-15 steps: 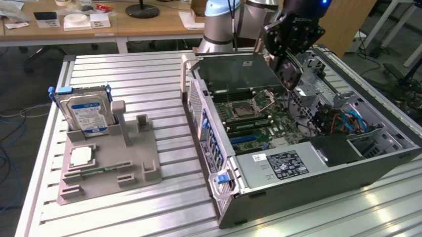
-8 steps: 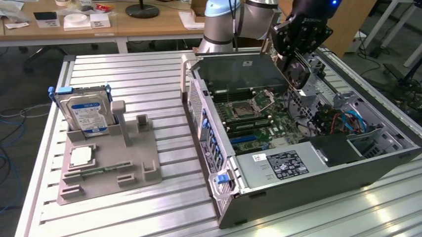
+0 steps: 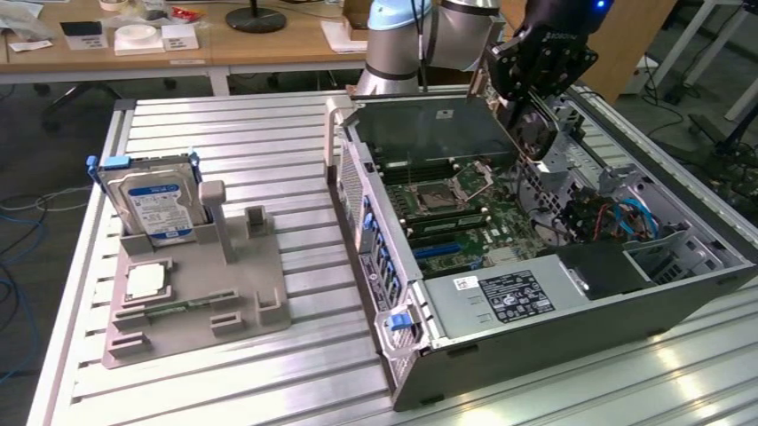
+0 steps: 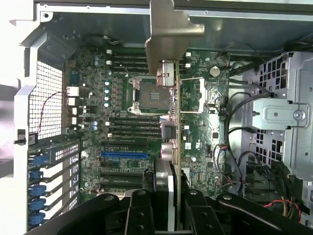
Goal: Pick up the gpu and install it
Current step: 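Insert the gpu into the slot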
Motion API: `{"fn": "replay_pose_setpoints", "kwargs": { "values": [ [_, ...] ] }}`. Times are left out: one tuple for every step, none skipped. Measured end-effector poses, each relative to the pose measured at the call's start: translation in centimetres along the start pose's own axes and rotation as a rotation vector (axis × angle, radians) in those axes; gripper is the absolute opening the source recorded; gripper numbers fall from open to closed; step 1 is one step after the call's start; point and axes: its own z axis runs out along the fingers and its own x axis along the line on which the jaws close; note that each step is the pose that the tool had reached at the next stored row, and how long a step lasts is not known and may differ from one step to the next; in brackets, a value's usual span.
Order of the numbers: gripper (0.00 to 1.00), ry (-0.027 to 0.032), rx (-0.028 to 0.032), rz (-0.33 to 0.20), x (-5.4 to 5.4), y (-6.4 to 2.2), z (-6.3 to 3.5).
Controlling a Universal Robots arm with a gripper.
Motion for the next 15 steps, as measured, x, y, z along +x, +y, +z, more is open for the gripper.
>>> {"fn": "replay_pose_setpoints", "kwargs": {
  "values": [
    [0.28, 0.0000, 0.0000, 0.000, 0.00, 0.00, 0.00],
    [0.28, 0.0000, 0.0000, 0.000, 0.00, 0.00, 0.00],
    [0.28, 0.0000, 0.0000, 0.000, 0.00, 0.00, 0.00],
    [0.28, 0.0000, 0.0000, 0.000, 0.00, 0.00, 0.00],
    [0.28, 0.0000, 0.0000, -0.001, 0.00, 0.00, 0.00],
    [0.28, 0.0001, 0.0001, -0.003, 0.00, 0.00, 0.00],
    [0.28, 0.0003, 0.0000, -0.007, 0.00, 0.00, 0.00],
    [0.28, 0.0005, 0.0000, -0.014, 0.00, -0.01, 0.00],
    [0.28, 0.0009, 0.0000, -0.021, 0.00, -0.01, 0.00],
    [0.28, 0.0014, 0.0001, -0.031, 0.00, -0.01, 0.00],
    [0.28, 0.0021, 0.0004, -0.047, 0.00, -0.01, 0.00],
    [0.28, 0.0027, 0.0005, -0.060, 0.00, -0.01, 0.00],
    [0.28, 0.0031, 0.0007, -0.071, 0.00, -0.01, 0.00],
    [0.28, 0.0036, 0.0008, -0.081, 0.00, -0.01, 0.00],
    [0.28, 0.0041, 0.0011, -0.091, 0.00, -0.01, 0.00]
  ]
}}
